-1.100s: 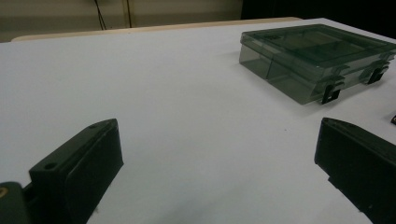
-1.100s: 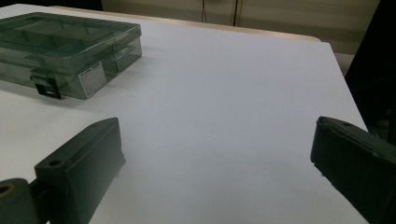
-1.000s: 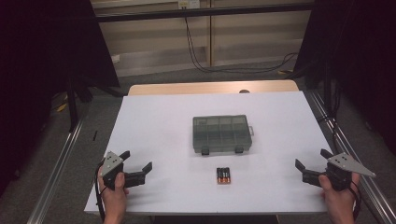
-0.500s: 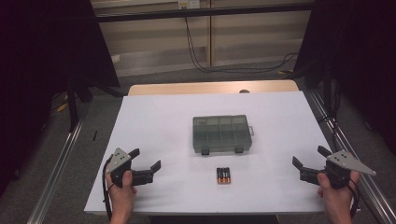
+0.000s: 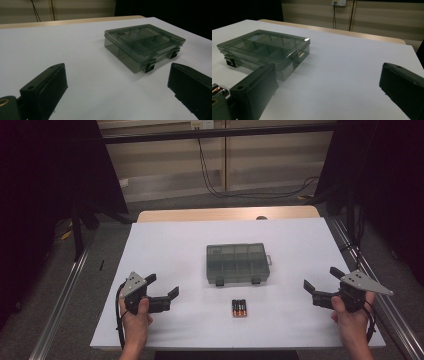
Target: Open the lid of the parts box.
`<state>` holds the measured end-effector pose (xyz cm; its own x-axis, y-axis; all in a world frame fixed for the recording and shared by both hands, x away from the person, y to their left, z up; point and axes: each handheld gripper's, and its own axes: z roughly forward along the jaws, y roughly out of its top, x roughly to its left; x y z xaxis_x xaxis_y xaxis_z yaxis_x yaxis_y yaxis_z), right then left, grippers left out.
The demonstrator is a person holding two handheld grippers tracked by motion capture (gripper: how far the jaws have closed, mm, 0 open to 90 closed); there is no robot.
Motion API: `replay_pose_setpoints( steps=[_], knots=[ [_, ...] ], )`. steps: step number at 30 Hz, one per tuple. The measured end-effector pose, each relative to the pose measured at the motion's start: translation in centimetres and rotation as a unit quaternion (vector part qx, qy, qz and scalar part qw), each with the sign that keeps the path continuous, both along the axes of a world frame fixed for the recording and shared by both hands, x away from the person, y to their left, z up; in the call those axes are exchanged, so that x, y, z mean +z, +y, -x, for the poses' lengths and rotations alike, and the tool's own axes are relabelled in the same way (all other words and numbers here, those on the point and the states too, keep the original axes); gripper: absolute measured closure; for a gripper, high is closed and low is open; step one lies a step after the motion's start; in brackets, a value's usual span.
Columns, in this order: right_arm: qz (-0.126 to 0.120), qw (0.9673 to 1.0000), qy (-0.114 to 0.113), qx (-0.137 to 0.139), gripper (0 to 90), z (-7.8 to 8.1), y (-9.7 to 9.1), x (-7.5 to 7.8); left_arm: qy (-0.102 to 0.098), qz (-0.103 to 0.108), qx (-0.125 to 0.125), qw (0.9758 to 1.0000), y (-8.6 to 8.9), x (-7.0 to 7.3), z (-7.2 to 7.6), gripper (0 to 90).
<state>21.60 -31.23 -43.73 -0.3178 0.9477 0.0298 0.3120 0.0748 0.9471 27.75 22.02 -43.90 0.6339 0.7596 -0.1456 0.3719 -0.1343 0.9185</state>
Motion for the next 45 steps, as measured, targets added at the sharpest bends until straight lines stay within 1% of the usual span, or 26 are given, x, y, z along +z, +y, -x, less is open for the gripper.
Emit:
replay_pose_setpoints(
  steps=[1,3,4,9,10,12,15,16,20,21,22,23,24,26,30,32,33,34,35,36,37,39,41,43,44,45],
  knots=[
    [-0.001,1.0,-0.001,0.003,1.0,-0.2,0.2,0.2,0.0,0.0,0.0,1.0,0.0,0.0,0.0,2.5],
    [-0.005,0.9999,-0.002,0.008,1.3,-0.5,0.6,0.5,0.008,0.016,-0.003,0.9998,-0.6,0.2,-0.4,3.0],
    [-0.003,0.9999,-0.003,0.012,1.8,-0.7,0.8,0.7,0.009,0.011,-0.007,0.9999,-0.8,0.2,-0.6,3.0],
    [-0.013,0.9995,-0.008,0.028,5.4,-1.4,1.6,1.3,0.013,0.013,-0.022,0.9996,-1.9,0.5,-1.3,3.8],
    [-0.012,0.9995,-0.008,0.028,8.8,-1.8,2.2,1.6,0.015,0.017,-0.026,0.9994,-2.4,0.6,-1.6,4.8],
    [0.004,0.9999,-0.005,0.009,17.0,-2.3,2.9,1.9,0.015,0.017,-0.027,0.9994,-2.7,0.7,-1.8,6.8],
    [-0.002,0.9998,-0.002,0.022,22.7,-2.9,3.8,2.1,0.016,0.012,-0.028,0.9994,-3.8,1.0,-2.3,9.9],
    [-0.003,0.9998,-0.003,0.021,26.0,-3.0,4.0,2.1,0.016,0.017,-0.033,0.9992,-4.0,1.0,-2.4,10.8],
    [-0.018,0.9992,0.002,0.036,42.8,-3.7,4.9,2.2,0.025,0.019,-0.032,0.999,-5.0,0.8,-2.9,16.4],
    [-0.018,0.9991,0.0,0.038,47.5,-3.9,5.0,2.2,0.027,0.015,-0.031,0.999,-5.2,0.7,-3.0,18.4],
    [-0.018,0.9991,0.0,0.038,47.5,-3.9,5.0,2.2,0.027,0.015,-0.031,0.999,-5.2,0.7,-3.0,20.8],
    [-0.018,0.9989,0.004,0.044,55.2,-4.3,5.6,2.3,0.03,0.015,-0.027,0.9991,-5.4,0.6,-3.1,25.2],
    [-0.015,0.9988,0.003,0.046,58.3,-4.5,5.7,2.3,0.029,0.012,-0.025,0.9992,-5.6,0.5,-3.2,30.8],
    [-0.013,0.9984,0.004,0.054,64.6,-4.9,6.1,2.4,0.032,0.015,-0.023,0.9991,-5.8,0.3,-3.4,38.4],
    [-0.012,0.9977,0.009,0.065,76.2,-5.7,6.8,2.3,0.04,0.01,-0.022,0.9989,-6.6,-0.1,-3.7,54.6],
    [-0.007,0.9972,0.018,0.072,83.2,-6.0,7.1,2.0,0.045,0.001,-0.026,0.9987,-7.1,-0.4,-3.9,62.2],
    [-0.008,0.9966,0.023,0.079,86.2,-6.2,7.2,1.8,0.046,-0.008,-0.032,0.9984,-7.3,-0.7,-4.0,66.2],
    [-0.006,0.9958,0.028,0.087,88.7,-6.4,7.3,1.5,0.049,-0.009,-0.033,0.9982,-7.7,-1.0,-4.0,70.0],
    [-0.006,0.9958,0.028,0.087,88.7,-6.4,7.3,1.5,0.049,-0.009,-0.033,0.9982,-7.7,-1.0,-4.0,74.2],
    [-0.004,0.995,0.036,0.093,90.0,-6.5,7.3,1.2,0.052,-0.017,-0.036,0.9979,-7.9,-1.2,-4.1,74.2],
    [0.004,0.9939,0.048,0.099,90.0,-6.6,7.5,0.6,0.06,-0.012,-0.047,0.997,-8.4,-1.8,-4.3,83.3],
    [0.008,0.9932,0.057,0.101,90.0,-6.6,7.5,0.2,0.071,-0.008,-0.057,0.9958,-8.9,-2.4,-4.5,89.8],
    [0.009,0.9927,0.064,0.101,90.0,-6.7,7.5,-0.3,0.074,-0.013,-0.063,0.9952,-9.5,-2.9,-4.5,90.0],
    [0.01,0.9922,0.074,0.1,90.0,-6.7,7.4,-0.8,0.073,-0.015,-0.066,0.995,-9.7,-3.0,-4.3,90.0],
    [0.014,0.992,0.078,0.099,90.0,-6.7,7.4,-1.1,0.072,-0.021,-0.071,0.9946,-9.6,-3.1,-4.3,90.0],
    [0.018,0.9918,0.083,0.096,90.0,-6.7,7.4,-1.3,0.074,-0.021,-0.064,0.995,-9.5,-3.1,-4.2,90.0]
  ],
)
